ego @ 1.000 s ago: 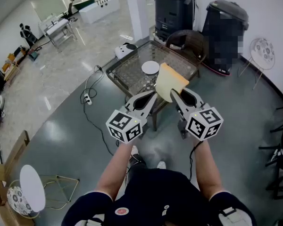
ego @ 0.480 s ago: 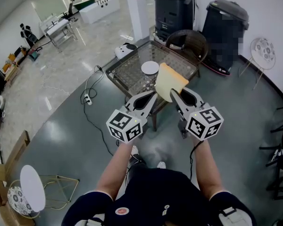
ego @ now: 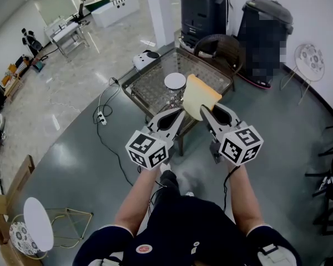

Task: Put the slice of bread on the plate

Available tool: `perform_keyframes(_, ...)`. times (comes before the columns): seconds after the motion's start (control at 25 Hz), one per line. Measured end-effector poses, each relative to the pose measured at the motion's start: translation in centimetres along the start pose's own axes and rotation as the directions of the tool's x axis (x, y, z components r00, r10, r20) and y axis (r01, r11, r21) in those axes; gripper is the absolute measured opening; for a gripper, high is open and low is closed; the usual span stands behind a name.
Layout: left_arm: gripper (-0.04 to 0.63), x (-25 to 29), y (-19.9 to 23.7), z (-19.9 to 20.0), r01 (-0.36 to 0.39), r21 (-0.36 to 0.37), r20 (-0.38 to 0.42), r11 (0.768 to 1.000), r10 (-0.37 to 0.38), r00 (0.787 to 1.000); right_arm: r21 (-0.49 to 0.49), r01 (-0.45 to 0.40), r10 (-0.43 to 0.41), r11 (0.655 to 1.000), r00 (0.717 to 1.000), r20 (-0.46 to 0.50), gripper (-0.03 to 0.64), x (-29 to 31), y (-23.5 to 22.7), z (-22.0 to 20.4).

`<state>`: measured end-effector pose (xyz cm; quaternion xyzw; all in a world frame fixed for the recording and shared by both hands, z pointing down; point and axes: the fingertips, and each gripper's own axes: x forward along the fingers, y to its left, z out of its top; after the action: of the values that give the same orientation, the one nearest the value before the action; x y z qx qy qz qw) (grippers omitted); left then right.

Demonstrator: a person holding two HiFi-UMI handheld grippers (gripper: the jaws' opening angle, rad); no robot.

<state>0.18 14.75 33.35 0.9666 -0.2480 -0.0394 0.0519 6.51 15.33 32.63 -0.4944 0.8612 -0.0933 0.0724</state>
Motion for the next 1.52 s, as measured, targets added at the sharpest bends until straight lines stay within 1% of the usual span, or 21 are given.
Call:
perform_keyframes(0.2, 0.006, 1.6, 2.3, -0.1, -0.001, 0.006, 0.001, 1.000, 0.001, 1.000, 0.009, 0.000, 0.000, 1.000, 1.000, -0.003, 0.094, 2.3, -1.5, -0.1)
perform_keyframes(0.56, 0.006, 5.8, 8.4, -1.2, 0.006, -0.029, -0.020, 1.000, -0.007, 1.000, 0.041, 0.030, -0.029, 0.999, 0.999, -0.029, 0.094, 7.9, -6.2, -1.1)
perform_keyframes(0.96, 0.006, 8.9, 16.9, -2.4, 0.006, -0.072, -0.042, 0.997, -0.009, 0.999, 0.057, 0.047, -0.043, 0.997, 0.997, -0.069, 0.094, 16.2, -10.0, -2.4)
perform_keyframes(1.28, 0.006, 10.9, 23.9, -1.4, 0.026, -0.103, -0.047, 0.994, -0.031, 0.998, 0.051, 0.076, -0.071, 0.996, 0.993, -0.097, 0.094, 23.3, -12.3, -1.4)
perform_keyframes(1.52, 0.006, 11.9, 28.6, -1.4, 0.045, -0.123, -0.063, 0.991, -0.053, 0.997, 0.057, 0.107, -0.100, 0.993, 0.988, -0.114, 0.094, 28.0, -13.8, -1.6)
